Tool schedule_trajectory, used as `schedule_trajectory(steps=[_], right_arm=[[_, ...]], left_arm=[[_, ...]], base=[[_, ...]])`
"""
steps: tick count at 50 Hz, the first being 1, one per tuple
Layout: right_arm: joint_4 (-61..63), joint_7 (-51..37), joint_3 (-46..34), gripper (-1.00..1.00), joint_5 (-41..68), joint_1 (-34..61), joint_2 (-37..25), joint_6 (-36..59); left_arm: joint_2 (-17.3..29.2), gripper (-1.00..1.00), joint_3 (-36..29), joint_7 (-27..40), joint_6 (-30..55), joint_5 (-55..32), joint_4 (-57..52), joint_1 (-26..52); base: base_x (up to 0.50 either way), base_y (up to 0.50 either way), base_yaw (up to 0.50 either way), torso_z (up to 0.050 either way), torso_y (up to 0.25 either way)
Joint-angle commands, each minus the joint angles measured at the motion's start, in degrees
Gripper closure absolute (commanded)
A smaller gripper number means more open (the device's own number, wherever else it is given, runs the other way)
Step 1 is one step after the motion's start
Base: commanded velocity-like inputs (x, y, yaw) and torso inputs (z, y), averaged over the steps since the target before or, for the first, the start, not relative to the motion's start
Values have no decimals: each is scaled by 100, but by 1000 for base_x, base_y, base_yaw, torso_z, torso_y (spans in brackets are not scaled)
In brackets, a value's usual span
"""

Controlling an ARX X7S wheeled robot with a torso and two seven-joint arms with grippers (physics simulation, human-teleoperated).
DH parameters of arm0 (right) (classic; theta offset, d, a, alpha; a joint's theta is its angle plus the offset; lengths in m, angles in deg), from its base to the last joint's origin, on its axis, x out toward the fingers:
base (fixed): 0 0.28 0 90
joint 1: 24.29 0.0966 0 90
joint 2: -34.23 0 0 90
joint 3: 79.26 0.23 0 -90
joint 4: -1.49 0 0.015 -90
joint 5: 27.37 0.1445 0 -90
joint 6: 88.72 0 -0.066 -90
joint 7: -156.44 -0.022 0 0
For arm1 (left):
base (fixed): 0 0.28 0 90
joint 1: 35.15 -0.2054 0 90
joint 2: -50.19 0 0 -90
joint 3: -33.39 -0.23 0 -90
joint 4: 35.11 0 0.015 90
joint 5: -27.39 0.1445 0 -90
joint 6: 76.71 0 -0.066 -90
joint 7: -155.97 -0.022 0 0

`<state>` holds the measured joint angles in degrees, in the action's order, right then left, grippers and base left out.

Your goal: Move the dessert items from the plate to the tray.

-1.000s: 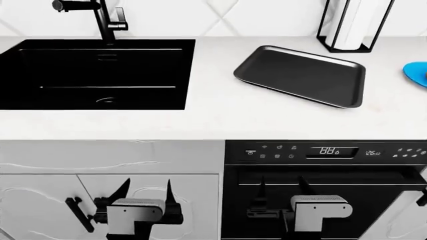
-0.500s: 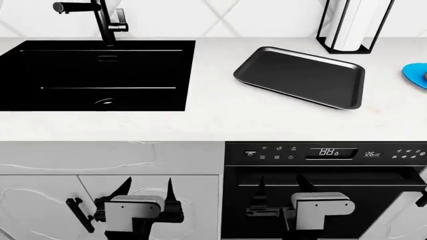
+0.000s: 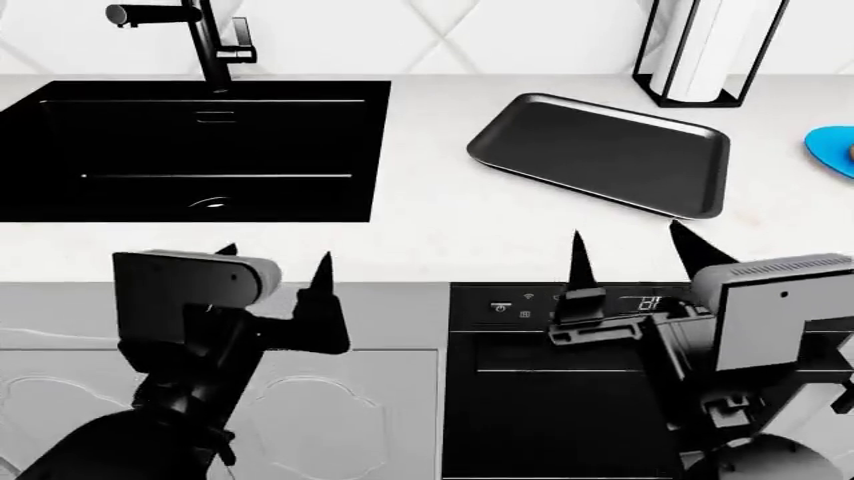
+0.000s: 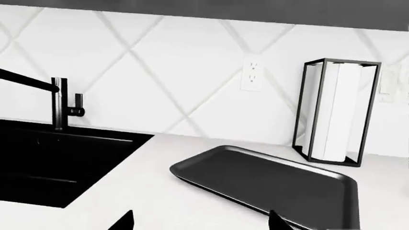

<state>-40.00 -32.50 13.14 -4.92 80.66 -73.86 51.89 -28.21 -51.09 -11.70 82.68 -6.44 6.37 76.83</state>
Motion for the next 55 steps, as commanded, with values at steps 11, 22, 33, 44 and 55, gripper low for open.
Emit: schedule_trajectory(steps=[11,22,33,44,55], right_arm=[[1027,-568,717,-100,1858,2378,-797,2749],[1067,-812,797,-100,2371,3071,-902,3397],[1034,-1190,677,-100,2889,3572,-1128,3834],[532,-2461,712,-100,4560,4063,-1553,3849],[156,-2941,853,-100,5172,4111,-1584,3659]], left_arm=[[1489,-100,1066,4859,1717,-6146,73,2273],[2307,-100,487,5890,1176,-7249,417,3071],[2790,-100,-41,6397,895,-7766,558,3714],[2916,-100,-156,6386,802,-7808,611,3794],[2950,-100,-105,6256,716,-7744,687,3693]], base=[[0,0,0,0,0],[0,0,0,0,0],[0,0,0,0,0],[0,0,0,0,0],[51,423,0,0,0]])
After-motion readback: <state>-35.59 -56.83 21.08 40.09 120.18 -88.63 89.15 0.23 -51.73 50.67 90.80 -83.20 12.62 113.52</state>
